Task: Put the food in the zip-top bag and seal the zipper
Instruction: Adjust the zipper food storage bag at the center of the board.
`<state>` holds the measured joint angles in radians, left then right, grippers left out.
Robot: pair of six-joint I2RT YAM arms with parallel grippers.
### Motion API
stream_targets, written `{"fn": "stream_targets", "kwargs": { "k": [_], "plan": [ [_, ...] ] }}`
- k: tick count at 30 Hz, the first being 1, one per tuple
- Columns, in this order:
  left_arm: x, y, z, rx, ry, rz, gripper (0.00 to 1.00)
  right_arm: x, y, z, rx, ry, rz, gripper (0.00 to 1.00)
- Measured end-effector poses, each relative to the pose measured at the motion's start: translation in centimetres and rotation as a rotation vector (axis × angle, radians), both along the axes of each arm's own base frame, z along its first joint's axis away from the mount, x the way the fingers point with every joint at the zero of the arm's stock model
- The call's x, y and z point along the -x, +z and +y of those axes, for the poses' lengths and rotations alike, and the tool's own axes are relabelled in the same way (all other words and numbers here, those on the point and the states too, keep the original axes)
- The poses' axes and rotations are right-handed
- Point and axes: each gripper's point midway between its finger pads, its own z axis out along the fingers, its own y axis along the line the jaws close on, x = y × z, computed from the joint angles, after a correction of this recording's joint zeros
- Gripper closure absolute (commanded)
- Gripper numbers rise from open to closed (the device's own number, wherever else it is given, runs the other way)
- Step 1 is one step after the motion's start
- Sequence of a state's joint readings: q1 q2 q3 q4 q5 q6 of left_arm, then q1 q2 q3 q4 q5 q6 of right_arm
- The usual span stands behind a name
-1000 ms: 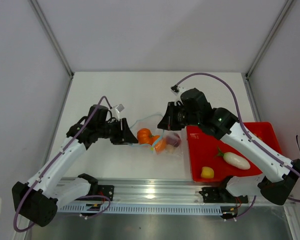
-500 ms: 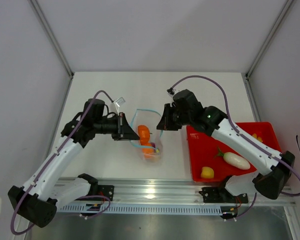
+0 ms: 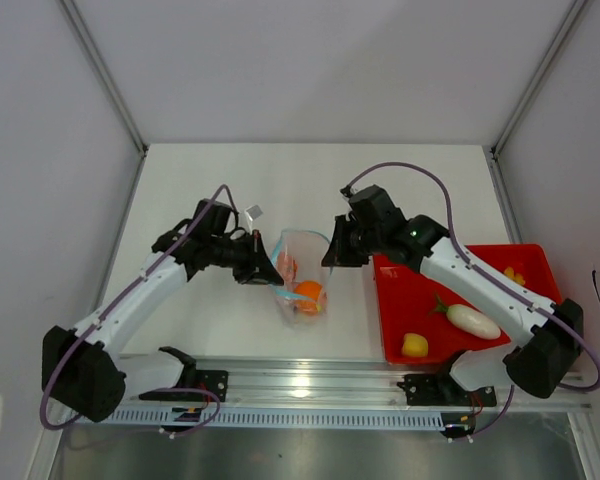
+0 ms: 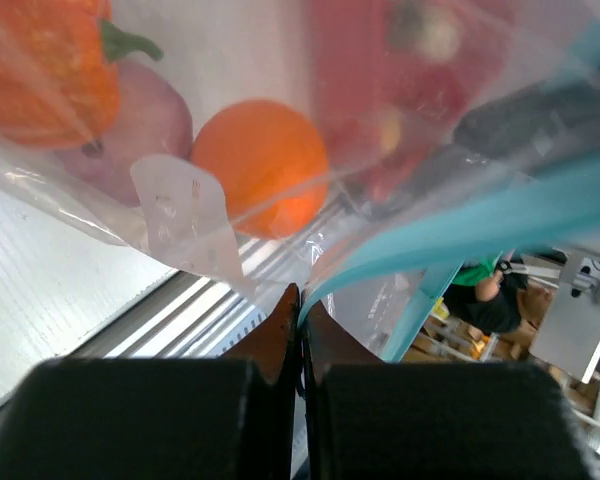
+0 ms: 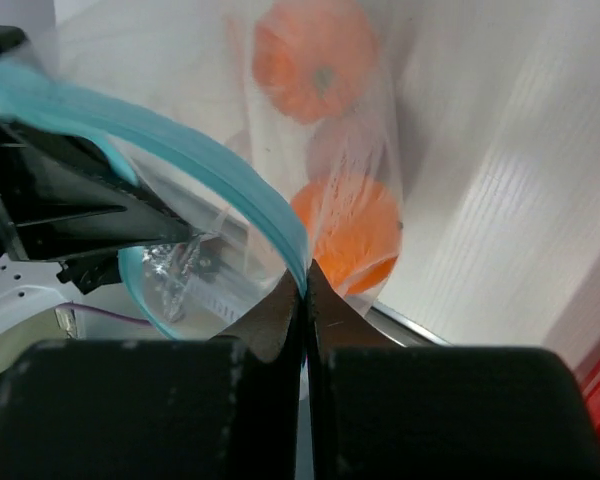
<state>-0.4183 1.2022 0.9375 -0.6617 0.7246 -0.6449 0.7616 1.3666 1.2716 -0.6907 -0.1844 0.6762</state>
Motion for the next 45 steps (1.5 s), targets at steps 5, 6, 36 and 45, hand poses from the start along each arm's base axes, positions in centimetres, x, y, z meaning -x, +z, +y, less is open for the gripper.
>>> {"fn": "stream_targets", "kwargs": {
  "k": [5, 6, 36, 45],
  "plan": [
    [0.6, 5.6, 0.7, 0.058, 0.011, -0.208, 1.00, 0.9, 3.1, -0.5, -0.057, 0.011, -0.063, 1.00],
    [0.4, 6.2, 0.7, 0.067, 0.010, -0.242, 0.99, 0.9, 3.6, -0.7, -0.070, 0.009, -0.076, 1.00],
    [-0.5, 6.1, 0.8, 0.081, 0.002, -0.270, 0.99, 0.4, 3.1, -1.0, 0.008, 0.019, -0.131, 0.62],
    [-0.7, 1.6, 0.6, 0.028, -0.005, -0.122, 0.99, 0.4, 3.4, -1.8, 0.071, 0.029, -0.160, 0.01]
  ]
}}
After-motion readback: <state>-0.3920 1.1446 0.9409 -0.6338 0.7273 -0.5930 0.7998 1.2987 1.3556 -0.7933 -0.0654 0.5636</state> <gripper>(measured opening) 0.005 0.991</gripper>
